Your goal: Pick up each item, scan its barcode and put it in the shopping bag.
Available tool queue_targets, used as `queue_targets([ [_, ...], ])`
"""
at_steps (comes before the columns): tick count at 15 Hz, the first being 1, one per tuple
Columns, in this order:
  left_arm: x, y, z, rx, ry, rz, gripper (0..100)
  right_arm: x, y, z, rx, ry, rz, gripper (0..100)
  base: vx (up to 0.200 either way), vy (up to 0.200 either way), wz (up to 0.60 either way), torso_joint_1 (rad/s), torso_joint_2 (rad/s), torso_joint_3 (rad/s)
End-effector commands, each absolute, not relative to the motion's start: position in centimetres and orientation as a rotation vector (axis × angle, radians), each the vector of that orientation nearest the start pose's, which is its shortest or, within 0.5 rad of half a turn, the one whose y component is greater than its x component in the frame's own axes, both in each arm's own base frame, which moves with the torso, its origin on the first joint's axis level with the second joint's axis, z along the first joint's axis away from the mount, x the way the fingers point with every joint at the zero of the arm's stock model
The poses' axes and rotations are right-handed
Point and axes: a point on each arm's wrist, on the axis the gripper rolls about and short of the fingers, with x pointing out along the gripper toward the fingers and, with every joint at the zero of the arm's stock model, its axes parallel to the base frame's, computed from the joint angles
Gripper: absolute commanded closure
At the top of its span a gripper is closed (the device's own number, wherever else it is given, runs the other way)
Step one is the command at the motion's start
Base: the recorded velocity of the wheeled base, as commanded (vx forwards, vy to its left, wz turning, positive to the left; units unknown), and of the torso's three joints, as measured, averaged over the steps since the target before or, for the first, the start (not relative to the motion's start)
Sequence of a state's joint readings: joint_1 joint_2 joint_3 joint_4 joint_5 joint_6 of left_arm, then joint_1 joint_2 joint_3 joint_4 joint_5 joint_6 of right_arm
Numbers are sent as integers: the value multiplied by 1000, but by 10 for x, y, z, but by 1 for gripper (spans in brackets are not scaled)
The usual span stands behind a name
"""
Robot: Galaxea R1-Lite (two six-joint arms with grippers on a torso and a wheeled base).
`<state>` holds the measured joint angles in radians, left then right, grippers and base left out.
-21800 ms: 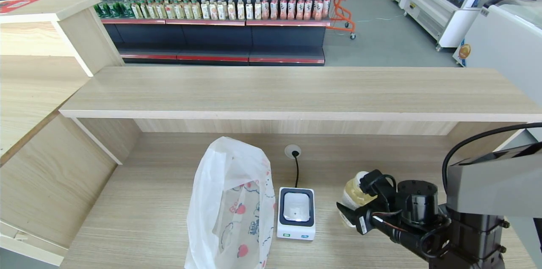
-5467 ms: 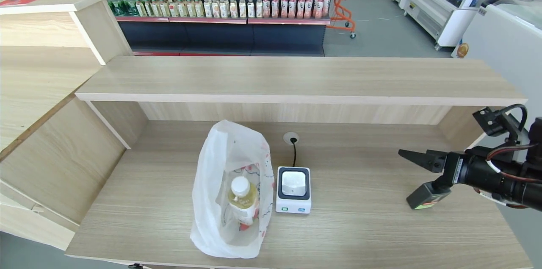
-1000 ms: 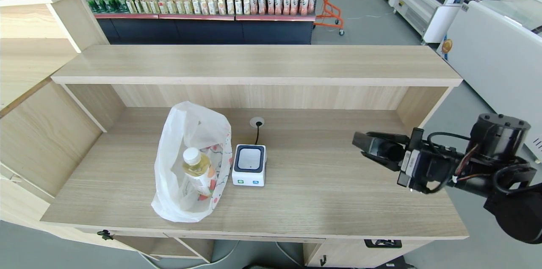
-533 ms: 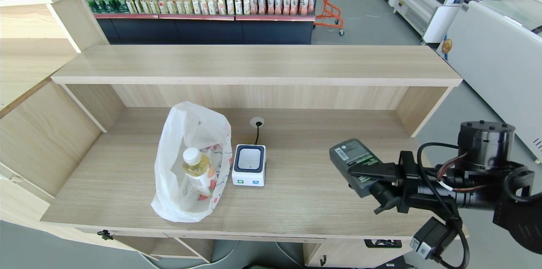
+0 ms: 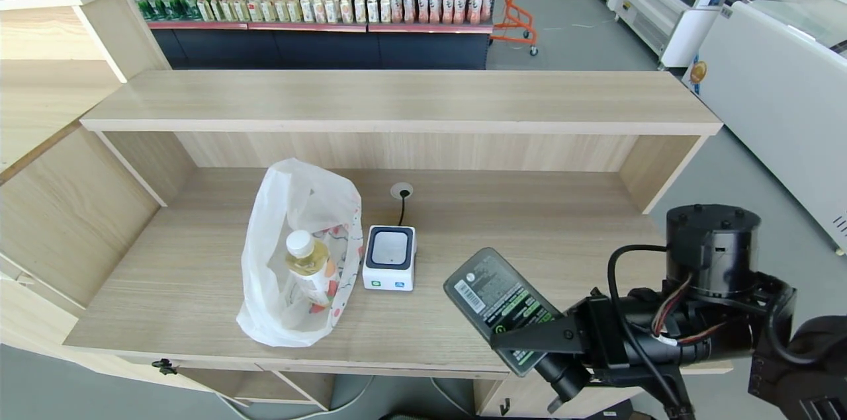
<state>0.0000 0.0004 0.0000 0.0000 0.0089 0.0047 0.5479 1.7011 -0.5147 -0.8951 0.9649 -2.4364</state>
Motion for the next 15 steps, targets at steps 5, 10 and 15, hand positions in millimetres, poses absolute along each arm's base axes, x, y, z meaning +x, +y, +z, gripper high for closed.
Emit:
queue_targets([
  [5, -23, 0, 75, 5, 0, 9, 0, 213, 156, 137, -1798, -1644, 967, 100, 0, 0, 0, 0, 0, 0],
  [10, -23, 0, 75, 5, 0, 9, 0, 200, 177, 125, -1713, -1741, 1059, 100, 0, 0, 0, 0, 0, 0],
  [15, -23, 0, 75, 5, 0, 9, 0, 200, 177, 125, -1717, -1741, 1056, 100, 0, 0, 0, 0, 0, 0],
])
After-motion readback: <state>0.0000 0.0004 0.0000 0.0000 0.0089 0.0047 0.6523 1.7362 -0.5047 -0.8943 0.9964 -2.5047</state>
